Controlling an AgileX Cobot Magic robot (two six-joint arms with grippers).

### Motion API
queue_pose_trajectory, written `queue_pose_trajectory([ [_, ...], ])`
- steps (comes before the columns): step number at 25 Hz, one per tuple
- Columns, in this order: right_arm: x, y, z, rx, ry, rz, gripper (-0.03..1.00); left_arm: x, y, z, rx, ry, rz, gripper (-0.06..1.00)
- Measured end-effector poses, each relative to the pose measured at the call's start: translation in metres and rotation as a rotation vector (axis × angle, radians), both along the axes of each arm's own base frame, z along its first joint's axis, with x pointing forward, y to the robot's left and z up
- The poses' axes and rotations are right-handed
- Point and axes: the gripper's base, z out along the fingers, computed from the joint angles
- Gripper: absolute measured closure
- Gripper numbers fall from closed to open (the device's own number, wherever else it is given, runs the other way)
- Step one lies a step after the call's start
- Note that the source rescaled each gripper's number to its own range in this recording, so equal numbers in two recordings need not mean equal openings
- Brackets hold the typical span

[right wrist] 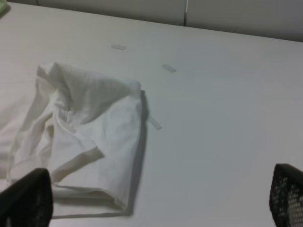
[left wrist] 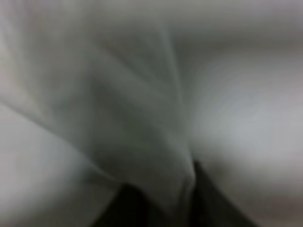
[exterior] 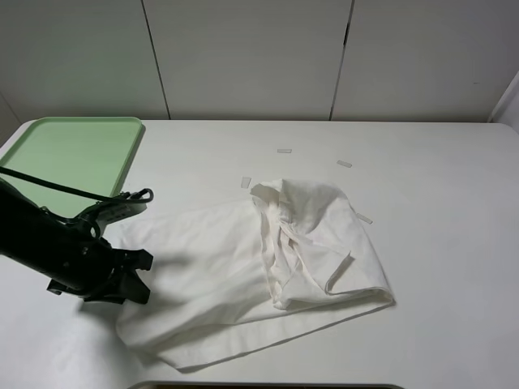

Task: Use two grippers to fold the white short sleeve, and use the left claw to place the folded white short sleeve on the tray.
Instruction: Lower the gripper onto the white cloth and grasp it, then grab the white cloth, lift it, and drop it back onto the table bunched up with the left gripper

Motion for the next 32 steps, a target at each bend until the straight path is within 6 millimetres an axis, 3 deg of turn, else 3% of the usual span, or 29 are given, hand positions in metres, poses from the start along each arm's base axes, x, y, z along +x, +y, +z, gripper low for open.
queue_pose_trajectory([
  [2,0.000,0.000,0.000,0.000,0.000,0.000,-0.03,0.000,0.000,-0.001,0.008,-0.005,-0.020,0.85],
  [5,0.000,0.000,0.000,0.000,0.000,0.000,-0.03,0.002,0.002,-0.001,0.033,-0.026,-0.065,0.94],
  [9,0.000,0.000,0.000,0.000,0.000,0.000,-0.03,0.008,0.001,0.001,0.052,-0.055,-0.114,0.94],
  [15,0.000,0.000,0.000,0.000,0.000,0.000,-0.03,0.042,-0.004,0.018,0.087,-0.134,-0.186,0.94],
  [18,0.000,0.000,0.000,0.000,0.000,0.000,-0.03,0.067,-0.007,0.037,0.121,-0.147,-0.229,0.94],
  [22,0.000,0.000,0.000,0.000,0.000,0.000,-0.03,0.083,-0.009,0.058,0.146,-0.165,-0.233,0.94],
  [27,0.000,0.000,0.000,0.000,0.000,0.000,-0.03,0.081,-0.023,0.083,0.102,-0.247,-0.255,0.94],
  [32,0.000,0.000,0.000,0.000,0.000,0.000,-0.03,0.075,-0.047,0.089,0.027,-0.288,-0.305,0.94],
])
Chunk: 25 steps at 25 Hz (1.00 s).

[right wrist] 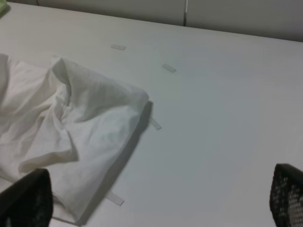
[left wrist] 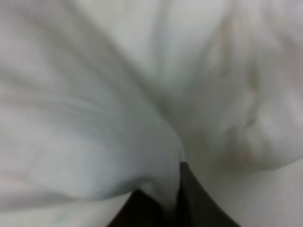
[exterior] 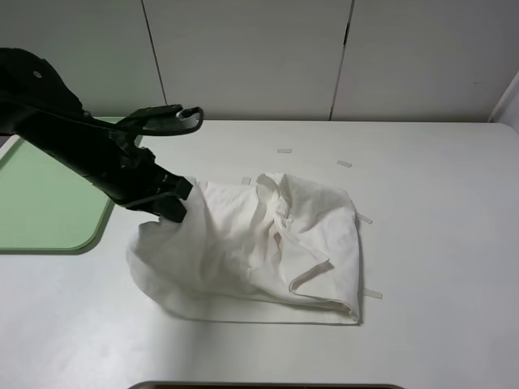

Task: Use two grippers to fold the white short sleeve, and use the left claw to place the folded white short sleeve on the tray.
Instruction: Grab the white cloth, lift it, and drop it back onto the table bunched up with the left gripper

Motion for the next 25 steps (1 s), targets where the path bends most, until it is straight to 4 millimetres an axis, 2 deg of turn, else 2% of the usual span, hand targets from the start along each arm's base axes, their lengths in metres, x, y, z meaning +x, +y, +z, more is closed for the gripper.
queue_pose_trajectory([
  [4,0.000,0.000,0.000,0.000,0.000,0.000,-0.03,-0.007,-0.042,0.009,-0.091,-0.091,-0.062,0.94],
  [5,0.000,0.000,0.000,0.000,0.000,0.000,-0.03,-0.007,-0.042,0.009,-0.091,-0.091,-0.062,0.94],
  [12,0.000,0.000,0.000,0.000,0.000,0.000,-0.03,-0.007,-0.081,0.025,-0.161,-0.190,-0.104,0.94],
  [14,0.000,0.000,0.000,0.000,0.000,0.000,-0.03,-0.002,-0.097,0.019,-0.168,-0.182,-0.125,0.94],
  [17,0.000,0.000,0.000,0.000,0.000,0.000,-0.03,0.002,-0.110,0.012,-0.167,-0.174,-0.145,0.94],
  [19,0.000,0.000,0.000,0.000,0.000,0.000,-0.03,0.009,-0.137,0.004,-0.183,-0.163,-0.179,0.94],
  [20,0.000,0.000,0.000,0.000,0.000,0.000,-0.03,0.009,-0.137,0.004,-0.183,-0.163,-0.179,0.94],
  [22,0.000,0.000,0.000,0.000,0.000,0.000,-0.03,0.015,-0.162,-0.001,-0.212,-0.160,-0.196,0.94],
  [25,0.000,0.000,0.000,0.000,0.000,0.000,-0.03,0.019,-0.178,-0.004,-0.225,-0.166,-0.215,0.94],
])
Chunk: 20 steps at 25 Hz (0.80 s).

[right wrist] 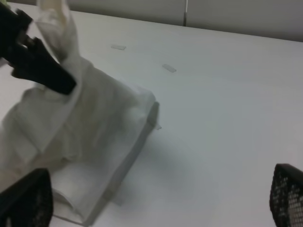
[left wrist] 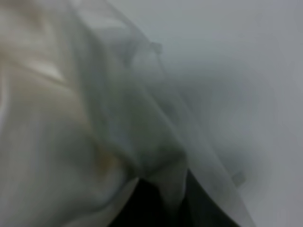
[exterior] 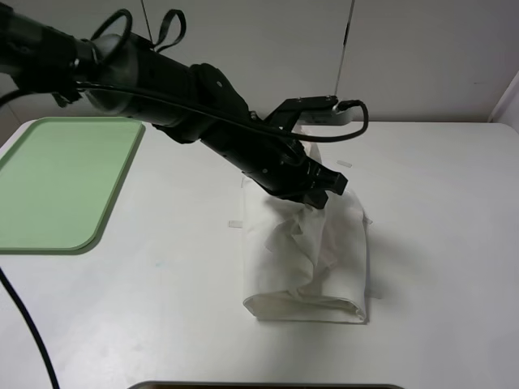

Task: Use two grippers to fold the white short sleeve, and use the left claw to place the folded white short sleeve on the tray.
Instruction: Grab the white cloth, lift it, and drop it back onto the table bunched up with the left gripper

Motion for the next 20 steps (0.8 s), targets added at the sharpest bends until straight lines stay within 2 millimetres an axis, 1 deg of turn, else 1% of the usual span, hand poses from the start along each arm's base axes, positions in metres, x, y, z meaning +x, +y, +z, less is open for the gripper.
queue_pose_trajectory([
  [1,0.000,0.000,0.000,0.000,0.000,0.000,-0.03,0.002,-0.012,-0.005,-0.004,-0.001,-0.015,0.94],
  [4,0.000,0.000,0.000,0.000,0.000,0.000,-0.03,0.000,-0.027,-0.016,-0.002,0.009,-0.038,0.94],
  [9,0.000,0.000,0.000,0.000,0.000,0.000,-0.03,-0.006,-0.039,-0.025,-0.019,0.034,-0.023,0.94],
  [12,0.000,0.000,0.000,0.000,0.000,0.000,-0.03,-0.008,-0.045,-0.022,-0.033,0.016,-0.038,0.92],
  [14,0.000,0.000,0.000,0.000,0.000,0.000,-0.03,-0.010,-0.051,-0.016,-0.046,-0.003,-0.090,0.83],
  [15,0.000,0.000,0.000,0.000,0.000,0.000,-0.03,-0.012,-0.056,-0.012,-0.054,-0.017,-0.141,0.73],
  [16,0.000,0.000,0.000,0.000,0.000,0.000,-0.03,-0.012,-0.056,-0.012,-0.054,-0.017,-0.141,0.73],
  [17,0.000,0.000,0.000,0.000,0.000,0.000,-0.03,-0.014,-0.060,-0.008,-0.060,-0.036,-0.194,0.66],
  [18,0.000,0.000,0.000,0.000,0.000,0.000,-0.03,-0.016,-0.064,-0.003,-0.070,-0.059,-0.257,0.57],
  [20,0.000,0.000,0.000,0.000,0.000,0.000,-0.03,-0.021,-0.070,0.003,-0.086,-0.099,-0.358,0.43],
])
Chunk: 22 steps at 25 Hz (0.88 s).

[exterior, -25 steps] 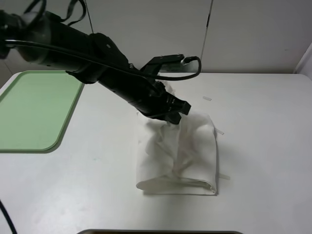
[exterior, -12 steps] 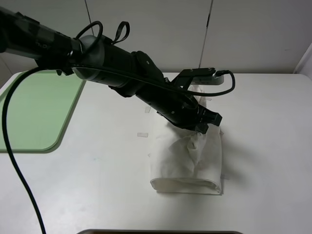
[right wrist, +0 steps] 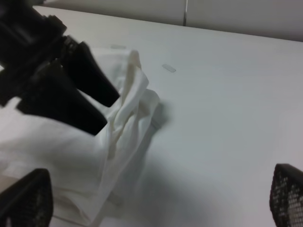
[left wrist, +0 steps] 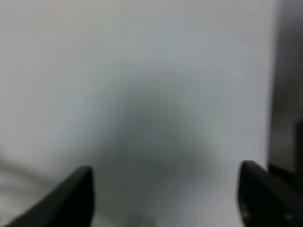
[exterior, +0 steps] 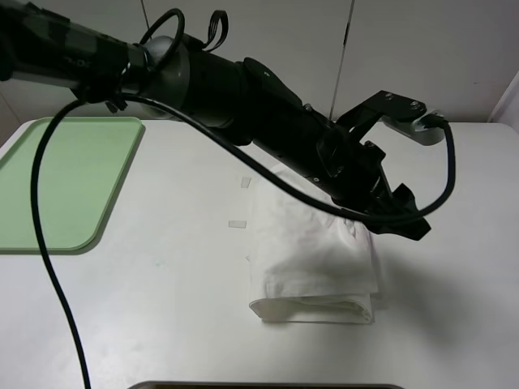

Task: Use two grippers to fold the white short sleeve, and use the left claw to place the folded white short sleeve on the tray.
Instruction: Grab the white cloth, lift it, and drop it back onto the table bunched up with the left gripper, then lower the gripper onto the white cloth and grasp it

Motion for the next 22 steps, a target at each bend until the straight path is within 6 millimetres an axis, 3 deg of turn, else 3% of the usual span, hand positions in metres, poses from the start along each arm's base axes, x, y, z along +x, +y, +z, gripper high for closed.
queue_pose_trajectory([
  [2,0.000,0.000,0.000,0.000,0.000,0.000,-0.03,-0.008,-0.008,0.009,-0.048,-0.101,-0.179,0.27],
  [7,0.000,0.000,0.000,0.000,0.000,0.000,-0.03,-0.011,-0.013,0.014,-0.094,-0.148,-0.236,0.22],
  [15,0.000,0.000,0.000,0.000,0.000,0.000,-0.03,0.000,-0.004,0.015,-0.015,-0.073,-0.036,0.22],
  [22,0.000,0.000,0.000,0.000,0.000,0.000,-0.03,0.028,0.029,0.025,0.074,-0.002,0.167,0.22],
])
